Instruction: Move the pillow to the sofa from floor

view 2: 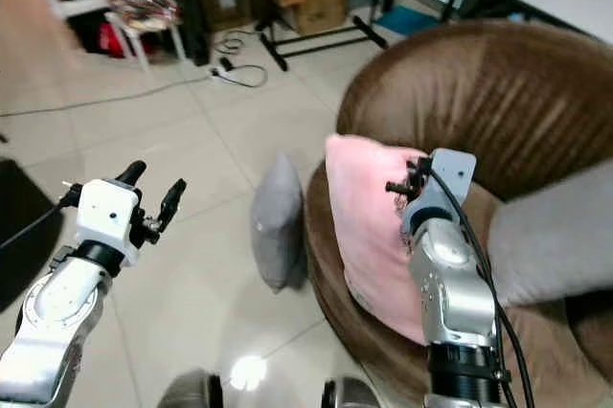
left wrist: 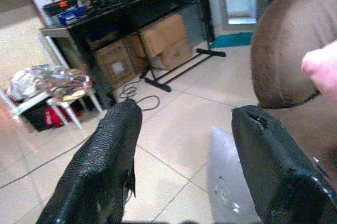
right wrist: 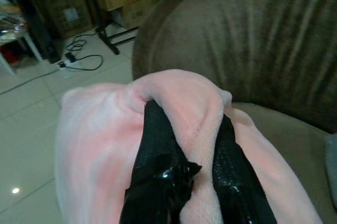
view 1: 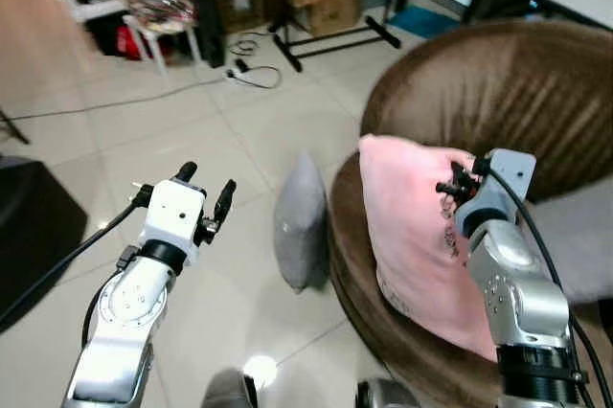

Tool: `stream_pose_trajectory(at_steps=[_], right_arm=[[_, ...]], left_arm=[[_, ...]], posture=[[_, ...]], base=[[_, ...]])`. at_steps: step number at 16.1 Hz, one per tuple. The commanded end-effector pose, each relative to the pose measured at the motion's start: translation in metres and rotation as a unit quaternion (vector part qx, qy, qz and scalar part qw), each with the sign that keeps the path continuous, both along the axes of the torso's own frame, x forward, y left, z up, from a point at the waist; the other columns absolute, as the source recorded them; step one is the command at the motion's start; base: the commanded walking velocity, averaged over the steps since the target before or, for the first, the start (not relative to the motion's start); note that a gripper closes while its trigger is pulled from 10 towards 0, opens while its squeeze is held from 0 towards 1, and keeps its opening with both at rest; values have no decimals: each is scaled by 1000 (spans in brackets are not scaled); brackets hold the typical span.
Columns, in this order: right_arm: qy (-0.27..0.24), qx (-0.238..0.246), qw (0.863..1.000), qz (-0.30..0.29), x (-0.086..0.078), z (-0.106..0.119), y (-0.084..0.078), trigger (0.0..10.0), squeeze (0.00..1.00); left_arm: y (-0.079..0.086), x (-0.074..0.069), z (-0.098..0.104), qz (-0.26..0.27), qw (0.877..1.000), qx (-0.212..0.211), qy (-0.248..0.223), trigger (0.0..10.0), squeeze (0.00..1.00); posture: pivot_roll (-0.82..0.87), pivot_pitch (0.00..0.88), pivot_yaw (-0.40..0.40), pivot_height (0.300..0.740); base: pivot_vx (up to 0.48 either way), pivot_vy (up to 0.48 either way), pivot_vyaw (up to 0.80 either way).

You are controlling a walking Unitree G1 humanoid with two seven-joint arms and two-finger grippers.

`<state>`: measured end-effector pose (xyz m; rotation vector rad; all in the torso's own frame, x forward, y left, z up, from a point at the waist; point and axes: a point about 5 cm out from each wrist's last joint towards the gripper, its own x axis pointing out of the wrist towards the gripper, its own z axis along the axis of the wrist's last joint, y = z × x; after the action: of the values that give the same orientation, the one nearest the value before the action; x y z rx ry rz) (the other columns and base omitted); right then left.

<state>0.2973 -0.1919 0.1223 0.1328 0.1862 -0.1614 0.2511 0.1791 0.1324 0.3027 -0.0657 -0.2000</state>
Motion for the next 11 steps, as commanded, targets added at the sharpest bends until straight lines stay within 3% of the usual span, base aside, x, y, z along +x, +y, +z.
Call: stream_pose_trajectory(at_steps=[1,6,9,11], right_arm=[[-11,1,1000,0,-1,2,1,10000,0],[-23,8,1000,8,-5,7,6,10000,0],[-63,7,998,21,-3,24,11,10000,0],[-86,51,994,48,-7,27,20,10000,0]], left_arm=[[1,3,0,14,1000,-3,-8,10000,67],[-3,3,-2,15,1000,-9,-9,10000,67],[-3,4,-1,21,999,-22,-12,10000,47],[-1,3,-1,26,999,-18,-14,10000,47]], posture=[[-54,0,-13,740],[-58,0,-6,740],[-56,0,-7,740],[-54,0,-4,740]], base=[[0,0,0],[0,0,0],[0,0,0],[0,0,0]])
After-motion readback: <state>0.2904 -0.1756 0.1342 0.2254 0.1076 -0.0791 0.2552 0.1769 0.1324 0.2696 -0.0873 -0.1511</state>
